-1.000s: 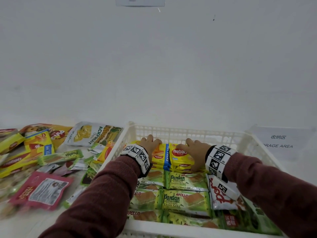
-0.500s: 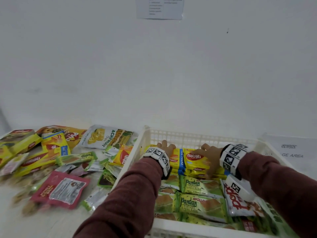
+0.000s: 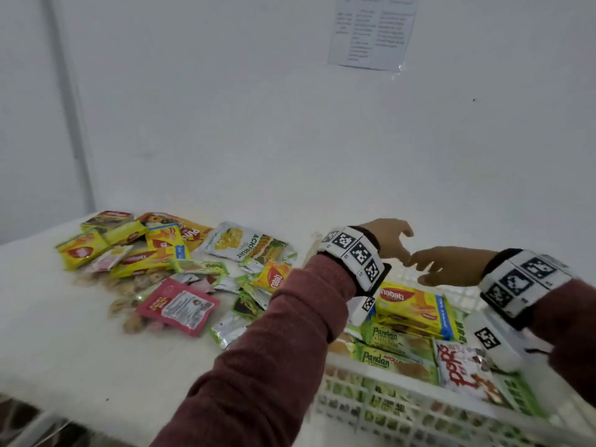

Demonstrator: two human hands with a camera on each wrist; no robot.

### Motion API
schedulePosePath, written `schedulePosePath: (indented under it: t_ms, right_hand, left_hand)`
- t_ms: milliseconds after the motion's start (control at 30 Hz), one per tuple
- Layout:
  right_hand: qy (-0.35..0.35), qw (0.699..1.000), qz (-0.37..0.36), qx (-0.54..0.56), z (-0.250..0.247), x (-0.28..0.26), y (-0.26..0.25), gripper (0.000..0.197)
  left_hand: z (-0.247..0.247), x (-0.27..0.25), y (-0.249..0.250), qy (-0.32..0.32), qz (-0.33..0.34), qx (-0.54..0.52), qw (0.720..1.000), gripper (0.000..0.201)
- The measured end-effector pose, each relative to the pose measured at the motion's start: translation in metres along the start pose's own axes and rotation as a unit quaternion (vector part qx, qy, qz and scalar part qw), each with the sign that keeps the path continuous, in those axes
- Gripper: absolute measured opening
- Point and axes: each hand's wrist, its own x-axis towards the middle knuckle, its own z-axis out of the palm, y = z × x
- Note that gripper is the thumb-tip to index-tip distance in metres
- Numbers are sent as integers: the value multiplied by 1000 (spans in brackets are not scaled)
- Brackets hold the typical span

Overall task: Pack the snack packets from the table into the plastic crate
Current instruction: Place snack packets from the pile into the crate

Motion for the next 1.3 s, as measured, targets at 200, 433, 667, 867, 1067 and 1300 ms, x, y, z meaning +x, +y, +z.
schedulePosePath:
  t_ms: [200, 433, 667, 867, 1067, 1300]
  right_hand:
    - [28, 996, -80, 33, -19, -40, -58, 43]
    - [53, 979, -195, -7, -25, -42, -163, 43]
    - [55, 965, -253, -40, -21, -5, -271, 45]
    - [9, 969, -241, -47, -13, 69, -350, 47]
    - [9, 979, -205, -19, 6, 145, -411, 52]
    - [13, 982, -182, 46, 18, 205, -449, 62]
  left_hand:
    - [-43, -70, 3, 68, 1, -36, 997, 49]
    - [-62, -166, -83, 88, -150, -12, 985, 47]
    - [-72, -235, -201, 77, -299, 28, 951, 50]
    - [-76, -267, -303, 62, -362, 34, 930, 59]
    - [-88, -290, -411, 89, -383, 56, 918, 55]
    - [-99, -293, -499, 63, -351, 72, 931, 57]
